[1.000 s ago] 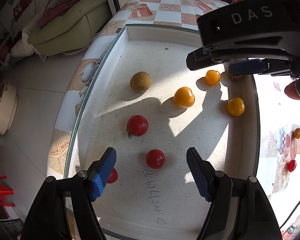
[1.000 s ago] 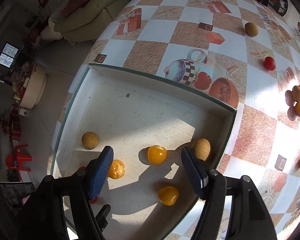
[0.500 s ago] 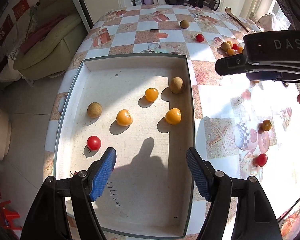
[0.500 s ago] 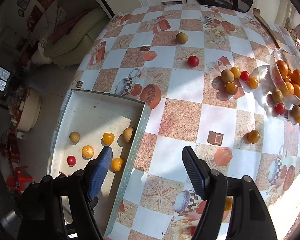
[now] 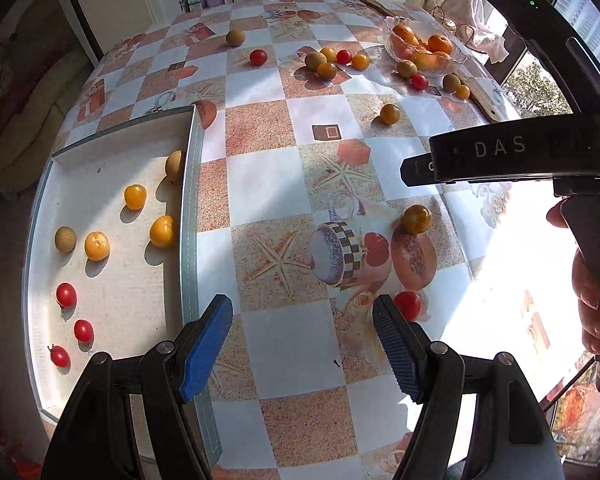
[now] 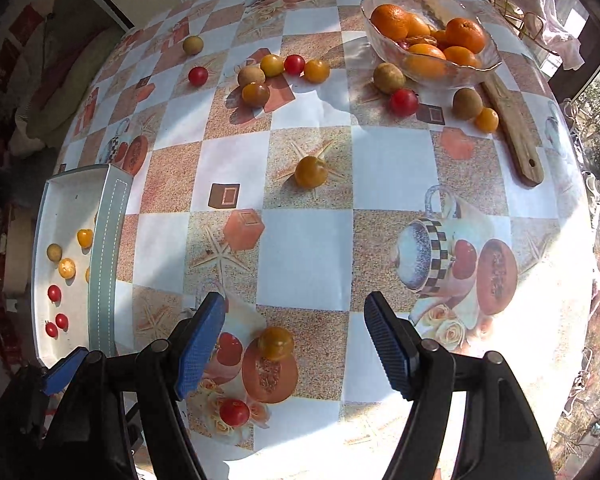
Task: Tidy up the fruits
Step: 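Move both tools back over the loose tomatoes on the table, then grasp a red tomato with left tool while right tool grasps an orange tomato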
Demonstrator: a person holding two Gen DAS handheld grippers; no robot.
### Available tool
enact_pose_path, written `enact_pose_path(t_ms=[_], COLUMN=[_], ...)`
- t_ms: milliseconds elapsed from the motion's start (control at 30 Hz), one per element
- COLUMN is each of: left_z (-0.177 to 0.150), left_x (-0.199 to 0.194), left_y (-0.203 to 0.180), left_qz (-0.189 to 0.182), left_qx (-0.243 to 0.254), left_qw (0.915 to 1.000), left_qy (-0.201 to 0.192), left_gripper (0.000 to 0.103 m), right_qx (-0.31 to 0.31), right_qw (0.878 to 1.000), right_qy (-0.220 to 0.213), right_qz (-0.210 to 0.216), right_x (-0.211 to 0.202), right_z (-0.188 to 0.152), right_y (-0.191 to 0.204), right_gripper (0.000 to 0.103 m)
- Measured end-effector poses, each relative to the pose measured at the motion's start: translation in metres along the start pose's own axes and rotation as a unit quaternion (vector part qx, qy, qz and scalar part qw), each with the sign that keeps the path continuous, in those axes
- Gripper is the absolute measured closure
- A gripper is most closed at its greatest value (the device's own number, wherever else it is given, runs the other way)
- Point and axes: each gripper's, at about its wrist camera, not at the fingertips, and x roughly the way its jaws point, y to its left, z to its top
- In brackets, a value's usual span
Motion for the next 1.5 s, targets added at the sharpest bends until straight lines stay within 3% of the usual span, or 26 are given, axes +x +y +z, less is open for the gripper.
enact_pose_path(t_ms=[133, 300, 800, 933, 1033, 1200, 1233, 1267, 1500], left_z=[-0.005, -0.009, 0.001, -0.001, -0.004, -0.005, -0.005, -0.004, 0.002], left_x=[0.011, 0.018, 0.045, 0.047, 0.044, 0.041, 0.041, 0.040, 0.041], left_y=[-0.024, -0.044, -0.061, -0.063, -0.069, -0.078, -0.076, -0.073, -0.030], left_qz=[-0.012, -0.013, 0.009, 0.014, 0.011, 0.000, -0.004, -0.015, -0.096], left_qx=[0.023, 0.051, 0.043, 0.035, 0.044, 0.053, 0.050, 0.042, -0.035], left_qw=[0.9997, 0.9986, 0.9990, 0.9993, 0.9990, 0.9986, 0.9987, 0.9990, 0.9945], left_qy=[0.006, -0.002, 0.002, 0.002, 0.000, -0.002, -0.002, 0.000, 0.022], left_gripper=[0.029, 0.029, 0.029, 0.038, 0.052, 0.076, 0.083, 0.083, 0.083], right_qx=[-0.008, -0.019, -0.023, -0.039, -0.045, -0.050, -0.045, -0.037, -0.010], right_qw=[1.000, 0.999, 0.999, 0.999, 0.998, 0.997, 0.997, 0.998, 0.999], right_qy=[0.014, 0.031, -0.019, -0.036, -0.046, -0.054, -0.052, -0.049, -0.049], right_qz=[0.009, 0.034, 0.012, 0.002, -0.005, -0.024, -0.018, -0.011, 0.006], right_x=[0.007, 0.012, 0.028, 0.032, 0.035, 0.038, 0.038, 0.037, 0.022], right_z=[-0.007, -0.011, 0.033, 0.045, 0.053, 0.059, 0.060, 0.059, 0.040], right_y=[-0.003, -0.004, -0.006, 0.003, 0.009, 0.013, 0.011, 0.007, -0.013], right_gripper=[0.028, 0.046, 0.047, 0.050, 0.059, 0.089, 0.091, 0.095, 0.095])
